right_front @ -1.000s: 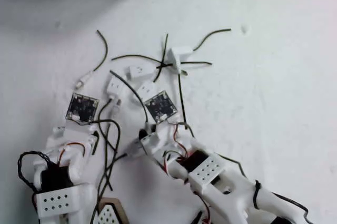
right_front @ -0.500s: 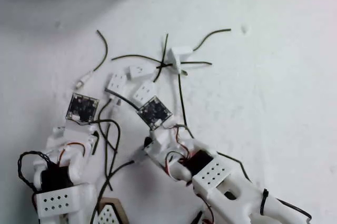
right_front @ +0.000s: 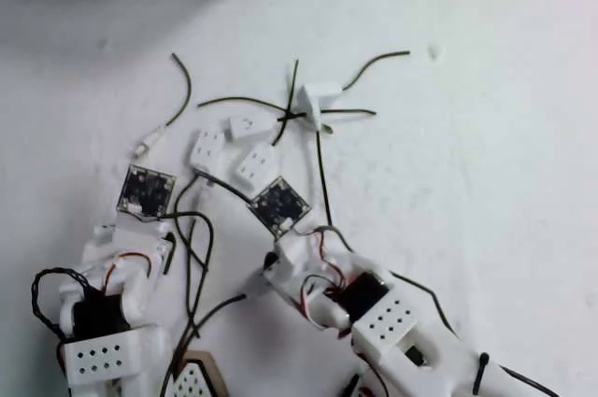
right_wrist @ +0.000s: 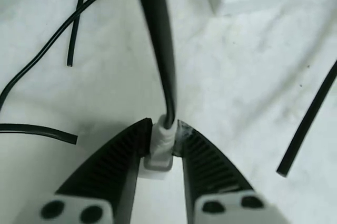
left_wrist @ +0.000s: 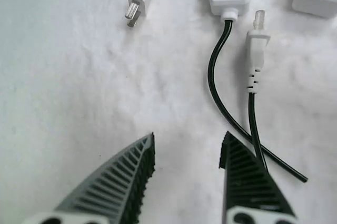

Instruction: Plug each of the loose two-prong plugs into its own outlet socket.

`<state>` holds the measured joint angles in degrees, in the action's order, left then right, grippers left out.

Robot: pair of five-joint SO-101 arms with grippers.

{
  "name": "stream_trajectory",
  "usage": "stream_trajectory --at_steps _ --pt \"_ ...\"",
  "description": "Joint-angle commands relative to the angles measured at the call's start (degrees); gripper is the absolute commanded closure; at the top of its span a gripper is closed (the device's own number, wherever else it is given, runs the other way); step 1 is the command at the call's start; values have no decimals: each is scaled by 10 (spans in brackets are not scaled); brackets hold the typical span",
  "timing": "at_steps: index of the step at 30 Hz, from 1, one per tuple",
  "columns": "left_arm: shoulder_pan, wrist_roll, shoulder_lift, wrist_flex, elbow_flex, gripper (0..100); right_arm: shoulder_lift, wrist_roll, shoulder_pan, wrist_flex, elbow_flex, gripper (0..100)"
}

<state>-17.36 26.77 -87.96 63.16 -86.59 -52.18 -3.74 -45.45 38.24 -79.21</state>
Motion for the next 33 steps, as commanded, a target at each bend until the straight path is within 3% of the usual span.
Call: stream_trajectory --at_steps 1,4,19,26,33 --pt "-5 3 -7 -2 9 789 -30 -6 -2 22 4 941" --pt "-5 4 -7 -2 9 789 -44 -4 -2 45 4 877" --pt "-5 4 -7 -1 9 789 -51 -3 -2 55 52 901" --pt "-5 4 -7 -1 9 789 -51 -3 -3 145 114 900" --pt "-5 4 -7 -1 9 789 -46 -3 -2 151 117 904"
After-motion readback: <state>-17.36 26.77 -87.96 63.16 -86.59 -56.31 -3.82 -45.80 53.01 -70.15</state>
